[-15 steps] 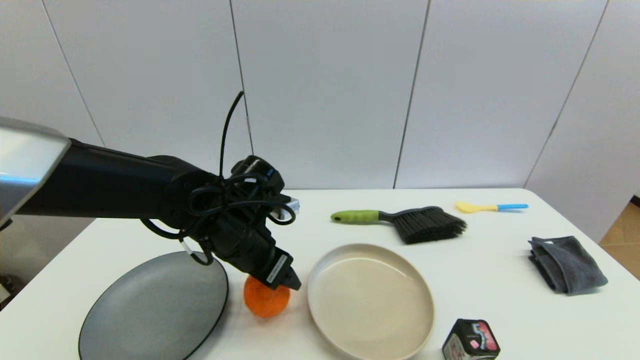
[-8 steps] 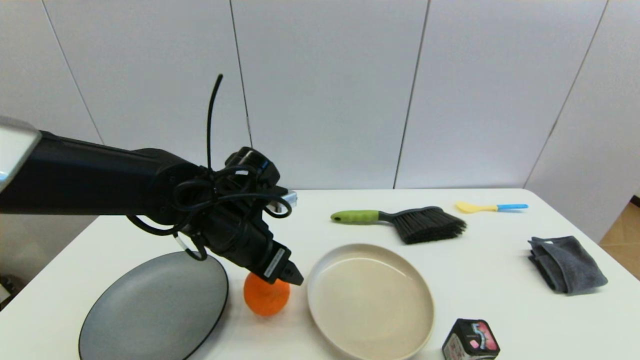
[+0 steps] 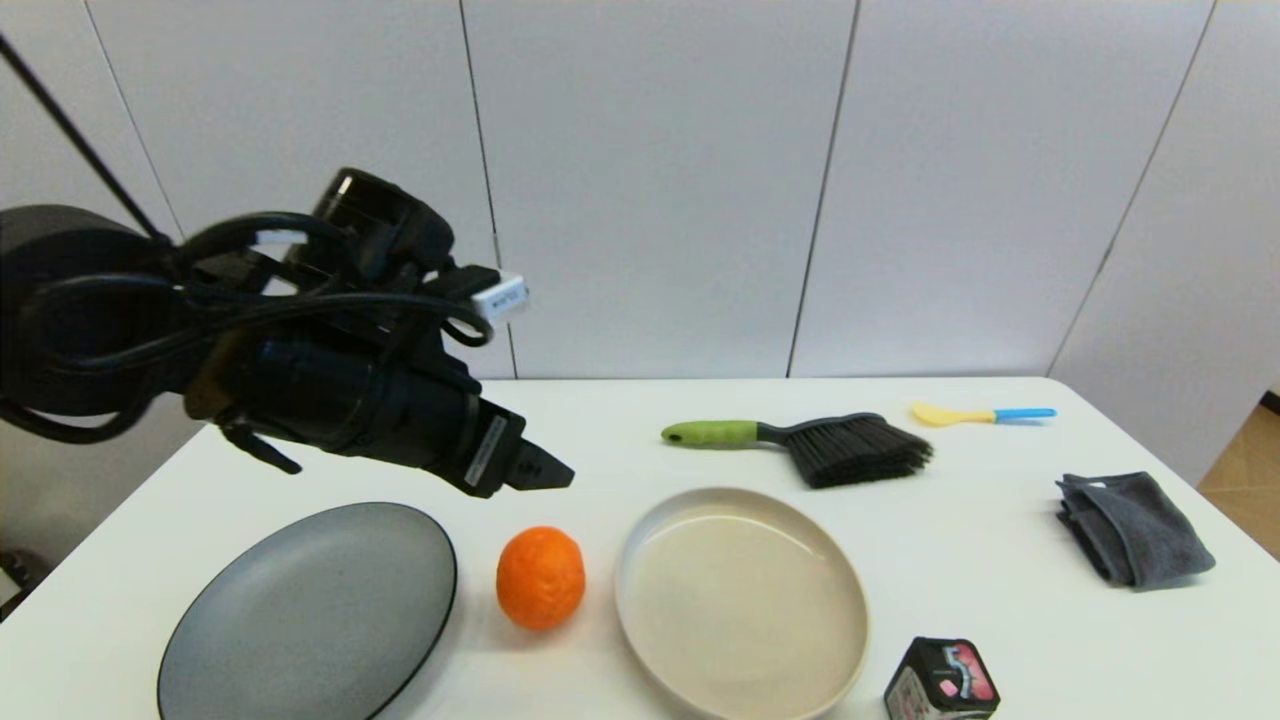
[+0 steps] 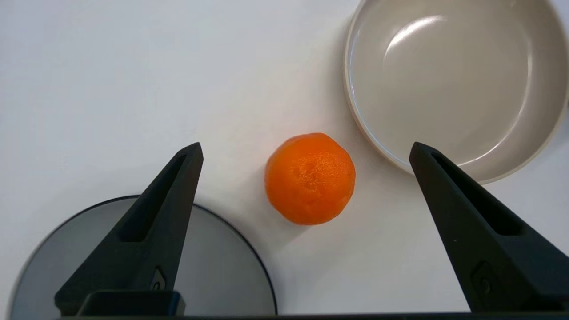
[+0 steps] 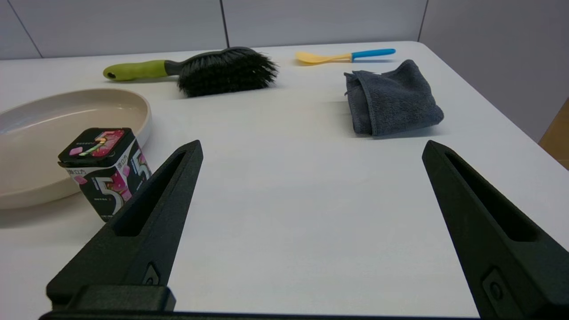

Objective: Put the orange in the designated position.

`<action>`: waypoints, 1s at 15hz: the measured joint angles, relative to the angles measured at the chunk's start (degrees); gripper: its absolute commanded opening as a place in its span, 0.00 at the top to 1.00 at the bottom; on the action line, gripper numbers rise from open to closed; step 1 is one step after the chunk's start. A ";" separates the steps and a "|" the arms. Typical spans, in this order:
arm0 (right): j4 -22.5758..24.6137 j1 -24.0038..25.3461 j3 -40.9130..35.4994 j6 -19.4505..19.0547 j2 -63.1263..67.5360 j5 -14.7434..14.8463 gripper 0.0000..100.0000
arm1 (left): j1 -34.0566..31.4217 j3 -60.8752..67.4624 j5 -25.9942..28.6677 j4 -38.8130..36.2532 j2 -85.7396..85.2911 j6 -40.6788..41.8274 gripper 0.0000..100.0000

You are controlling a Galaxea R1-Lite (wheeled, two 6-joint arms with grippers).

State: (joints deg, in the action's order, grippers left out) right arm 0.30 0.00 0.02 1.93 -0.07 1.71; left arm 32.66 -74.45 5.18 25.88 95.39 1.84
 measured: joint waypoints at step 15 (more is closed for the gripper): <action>0.00 0.00 0.02 0.00 0.00 0.02 0.00 | -25.05 7.11 -2.88 -0.61 -32.83 7.34 0.00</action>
State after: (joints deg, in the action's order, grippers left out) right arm 0.30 0.00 0.05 1.93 -0.07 1.73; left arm 7.61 -67.34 2.30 25.27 62.56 9.18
